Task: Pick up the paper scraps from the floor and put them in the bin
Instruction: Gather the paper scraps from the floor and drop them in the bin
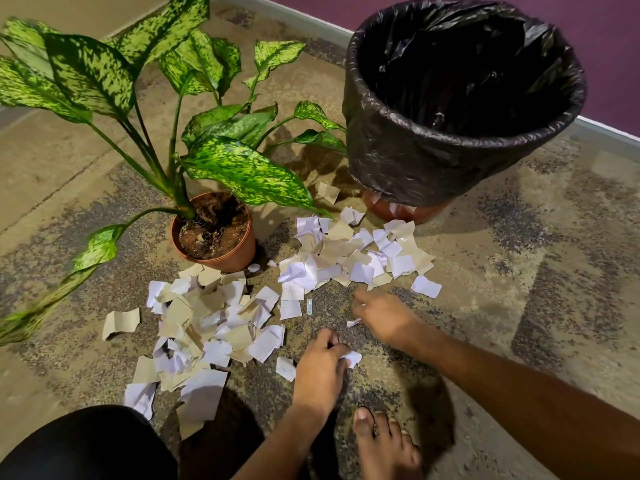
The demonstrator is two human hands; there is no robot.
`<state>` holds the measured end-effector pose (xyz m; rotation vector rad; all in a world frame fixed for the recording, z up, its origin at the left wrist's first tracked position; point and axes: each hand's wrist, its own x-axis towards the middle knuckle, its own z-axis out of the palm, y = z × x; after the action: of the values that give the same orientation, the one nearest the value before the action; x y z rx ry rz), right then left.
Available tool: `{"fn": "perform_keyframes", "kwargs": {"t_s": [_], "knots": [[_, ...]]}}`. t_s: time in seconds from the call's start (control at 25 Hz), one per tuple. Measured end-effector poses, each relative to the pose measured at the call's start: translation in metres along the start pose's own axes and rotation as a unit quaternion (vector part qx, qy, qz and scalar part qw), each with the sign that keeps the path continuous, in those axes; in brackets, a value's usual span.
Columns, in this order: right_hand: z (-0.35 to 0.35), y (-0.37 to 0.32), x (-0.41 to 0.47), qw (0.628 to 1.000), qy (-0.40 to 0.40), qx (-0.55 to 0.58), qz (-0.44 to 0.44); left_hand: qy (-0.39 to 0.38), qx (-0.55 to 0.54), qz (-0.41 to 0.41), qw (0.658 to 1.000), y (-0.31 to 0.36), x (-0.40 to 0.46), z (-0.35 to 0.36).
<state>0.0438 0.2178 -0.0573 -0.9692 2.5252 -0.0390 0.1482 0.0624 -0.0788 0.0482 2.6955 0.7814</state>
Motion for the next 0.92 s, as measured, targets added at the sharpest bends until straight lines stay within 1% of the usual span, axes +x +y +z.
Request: {"fn": "perform_keyframes", "kwargs": {"t_s": [0.08,0.2,0.4,0.48,0.52,0.68,0.8,0.88,0.92], "knots": [[-0.002,0.001,0.002,1.000,-0.007,0.008,0.005,0.004,-0.012,-0.004,1.000,-0.001,0.001,0.001],[-0.014,0.005,0.001,0.999,-0.011,0.034,0.015,0.018,-0.044,-0.039,0.998,-0.002,0.005,0.000],[-0.043,0.022,0.000,0.992,0.052,0.081,0.082,0.030,-0.067,-0.082,0.994,-0.004,0.009,-0.006],[-0.050,0.025,0.000,0.991,0.071,0.079,0.086,0.047,-0.078,-0.075,0.993,-0.002,0.007,-0.006],[-0.051,0.025,-0.001,0.991,0.077,0.075,0.081,0.049,-0.072,-0.067,0.994,-0.001,0.006,-0.005],[-0.055,0.022,-0.002,0.993,0.099,0.062,0.033,0.016,-0.020,-0.030,0.999,0.001,0.005,-0.008],[-0.071,0.015,-0.003,0.983,0.172,0.048,-0.042,-0.018,0.047,-0.009,0.999,0.004,0.009,-0.014],[-0.094,0.006,-0.004,0.971,0.222,0.042,-0.074,-0.037,0.072,-0.006,0.997,0.007,0.014,-0.020],[-0.109,0.002,-0.005,0.961,0.260,0.045,-0.083,-0.038,0.074,-0.005,0.997,0.010,0.018,-0.023]]}}
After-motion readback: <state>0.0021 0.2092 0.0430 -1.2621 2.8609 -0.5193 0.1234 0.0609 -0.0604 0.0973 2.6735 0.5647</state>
